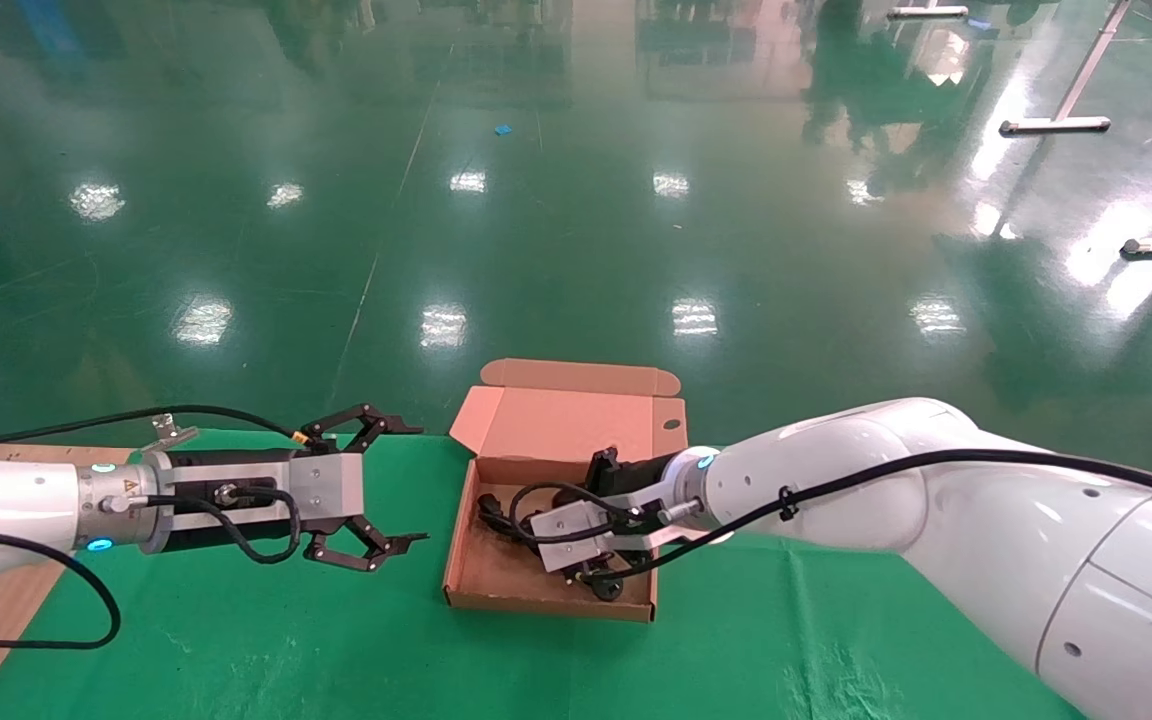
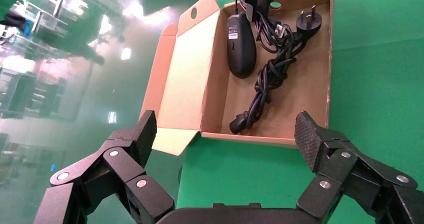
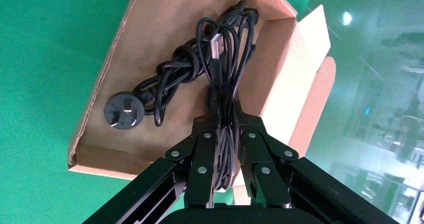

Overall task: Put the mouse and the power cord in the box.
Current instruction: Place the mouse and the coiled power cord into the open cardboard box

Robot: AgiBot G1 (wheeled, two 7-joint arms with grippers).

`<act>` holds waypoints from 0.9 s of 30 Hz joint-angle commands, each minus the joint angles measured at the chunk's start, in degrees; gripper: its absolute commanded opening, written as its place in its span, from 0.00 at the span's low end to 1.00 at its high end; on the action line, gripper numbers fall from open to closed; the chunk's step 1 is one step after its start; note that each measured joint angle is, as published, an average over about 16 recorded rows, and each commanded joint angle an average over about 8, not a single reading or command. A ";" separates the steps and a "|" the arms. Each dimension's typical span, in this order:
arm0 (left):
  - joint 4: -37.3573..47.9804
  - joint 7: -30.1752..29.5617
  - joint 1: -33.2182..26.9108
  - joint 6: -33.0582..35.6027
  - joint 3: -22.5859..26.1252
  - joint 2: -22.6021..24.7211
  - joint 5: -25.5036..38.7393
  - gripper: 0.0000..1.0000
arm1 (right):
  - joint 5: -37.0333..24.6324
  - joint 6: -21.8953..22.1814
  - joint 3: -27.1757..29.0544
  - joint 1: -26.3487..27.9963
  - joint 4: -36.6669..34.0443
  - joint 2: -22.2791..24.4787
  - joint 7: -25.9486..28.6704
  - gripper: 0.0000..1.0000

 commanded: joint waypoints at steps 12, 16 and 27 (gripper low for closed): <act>-0.17 -0.02 -0.03 -0.06 0.06 0.05 0.18 1.00 | -0.07 -0.15 0.09 0.12 -0.04 0.01 -0.13 1.00; -0.30 -0.05 -0.06 -0.13 0.12 0.04 0.27 1.00 | -0.19 -0.23 0.10 0.25 -0.02 0.02 -0.21 1.00; -1.29 -1.10 0.41 0.12 -0.52 -0.36 0.13 1.00 | 4.27 -4.79 6.69 -3.01 3.03 4.03 1.06 1.00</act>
